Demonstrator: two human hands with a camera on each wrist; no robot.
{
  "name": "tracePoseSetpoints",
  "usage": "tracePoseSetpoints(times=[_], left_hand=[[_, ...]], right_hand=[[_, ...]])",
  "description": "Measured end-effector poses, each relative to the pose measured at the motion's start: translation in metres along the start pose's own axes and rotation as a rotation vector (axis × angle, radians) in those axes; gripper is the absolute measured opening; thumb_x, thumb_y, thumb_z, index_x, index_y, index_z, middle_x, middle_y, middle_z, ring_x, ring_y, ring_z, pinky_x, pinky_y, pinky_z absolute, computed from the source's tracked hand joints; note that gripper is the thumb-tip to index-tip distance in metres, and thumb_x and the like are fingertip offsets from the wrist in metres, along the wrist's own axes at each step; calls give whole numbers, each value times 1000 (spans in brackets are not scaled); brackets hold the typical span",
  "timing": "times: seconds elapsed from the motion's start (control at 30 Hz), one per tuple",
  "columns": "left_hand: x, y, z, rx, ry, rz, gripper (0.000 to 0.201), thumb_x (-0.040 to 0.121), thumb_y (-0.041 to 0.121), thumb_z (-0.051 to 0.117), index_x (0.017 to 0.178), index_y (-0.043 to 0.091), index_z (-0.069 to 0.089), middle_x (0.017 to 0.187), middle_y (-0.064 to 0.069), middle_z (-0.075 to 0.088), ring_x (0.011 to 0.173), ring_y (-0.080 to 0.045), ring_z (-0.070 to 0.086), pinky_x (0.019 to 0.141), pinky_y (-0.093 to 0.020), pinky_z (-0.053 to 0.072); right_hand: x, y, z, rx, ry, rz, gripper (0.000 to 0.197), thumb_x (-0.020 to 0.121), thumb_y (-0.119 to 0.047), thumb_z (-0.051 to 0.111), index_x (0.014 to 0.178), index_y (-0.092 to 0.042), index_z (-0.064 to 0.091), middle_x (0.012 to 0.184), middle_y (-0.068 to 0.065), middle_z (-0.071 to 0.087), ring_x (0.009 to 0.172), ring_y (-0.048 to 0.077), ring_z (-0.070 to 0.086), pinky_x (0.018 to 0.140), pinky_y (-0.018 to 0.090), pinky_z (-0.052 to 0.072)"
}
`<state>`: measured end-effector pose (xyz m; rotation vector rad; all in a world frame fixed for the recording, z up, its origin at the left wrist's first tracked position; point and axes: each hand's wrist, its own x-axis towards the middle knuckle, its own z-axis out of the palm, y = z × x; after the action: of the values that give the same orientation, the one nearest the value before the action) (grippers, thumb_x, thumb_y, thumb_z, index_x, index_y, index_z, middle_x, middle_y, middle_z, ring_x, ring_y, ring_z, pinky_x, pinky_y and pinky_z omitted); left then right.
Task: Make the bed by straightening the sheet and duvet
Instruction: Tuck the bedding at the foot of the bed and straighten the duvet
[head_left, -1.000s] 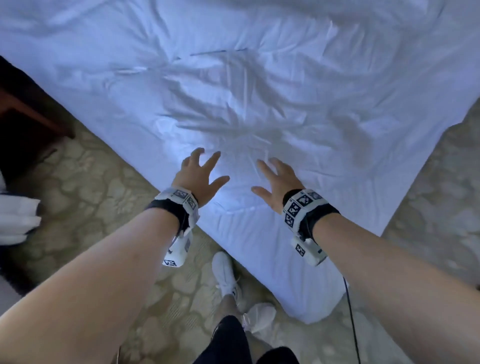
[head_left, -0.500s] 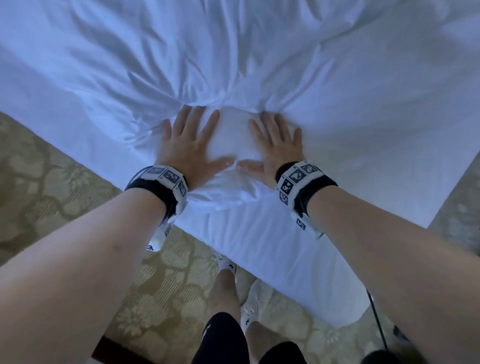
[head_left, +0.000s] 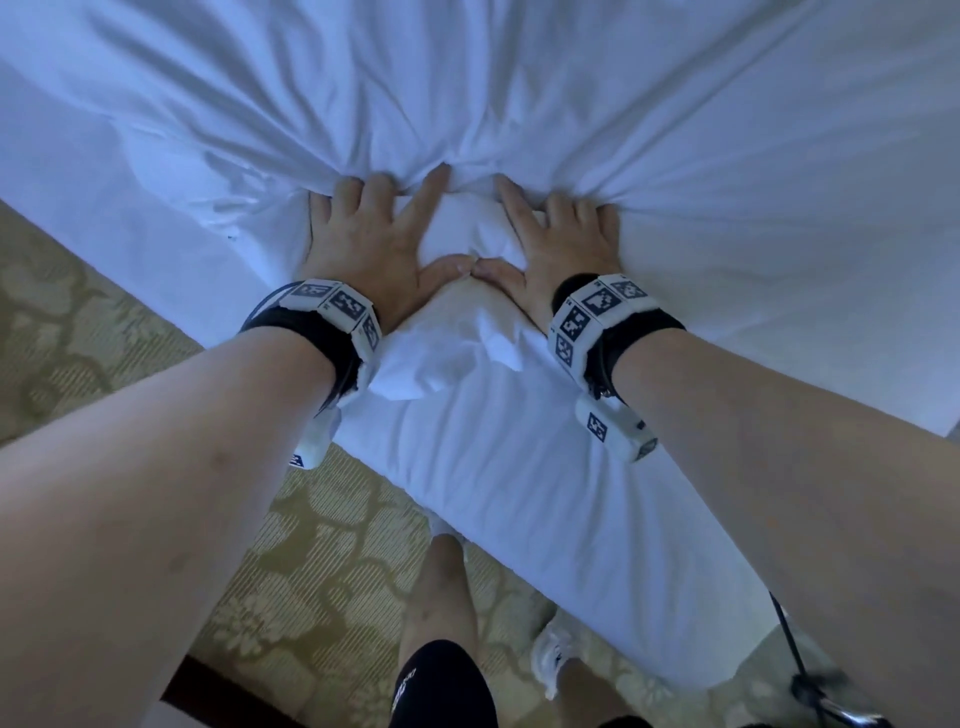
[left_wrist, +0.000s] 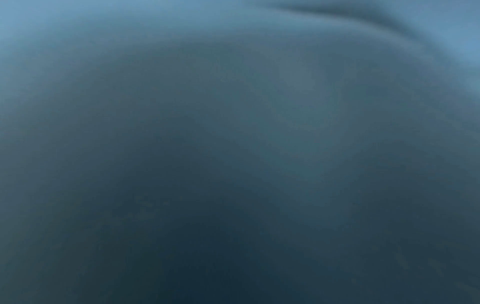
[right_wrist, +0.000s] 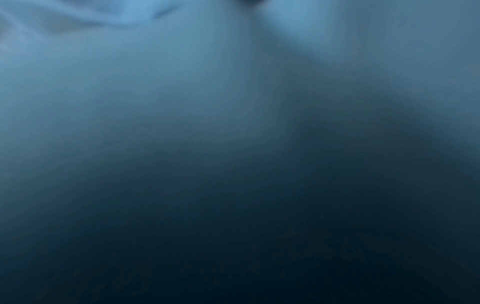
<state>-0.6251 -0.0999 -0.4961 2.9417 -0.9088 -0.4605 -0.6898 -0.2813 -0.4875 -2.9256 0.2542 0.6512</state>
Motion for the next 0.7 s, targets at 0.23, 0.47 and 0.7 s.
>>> tracePoseSetpoints(times=[0.23, 0.47, 0.7], left_hand=[[-41, 36, -21, 42, -58, -124, 77, 84, 73, 23, 146, 26, 26, 121, -18, 57, 108, -41, 52, 88, -48, 38], [-127, 139, -22, -71, -130, -228, 74, 88, 69, 25, 149, 26, 22, 118, -15, 63, 104, -34, 59, 83, -39, 44], [-206, 250, -22, -179, -134, -239, 78, 85, 72, 27, 149, 28, 19, 113, -14, 65, 99, -32, 62, 77, -38, 45]], right_hand=[[-31, 12, -21, 226, -115, -111, 54, 83, -71, 40, 127, -39, 44, 115, -3, 63, 104, 24, 59, 96, 43, 43], [-138, 73, -30, 237, -234, -260, 36, 83, -65, 49, 102, -36, 58, 79, -11, 61, 75, 14, 57, 63, 25, 45], [-248, 140, -20, 99, -197, -259, 52, 76, -77, 44, 107, -35, 50, 85, -7, 61, 85, 21, 62, 64, 28, 40]])
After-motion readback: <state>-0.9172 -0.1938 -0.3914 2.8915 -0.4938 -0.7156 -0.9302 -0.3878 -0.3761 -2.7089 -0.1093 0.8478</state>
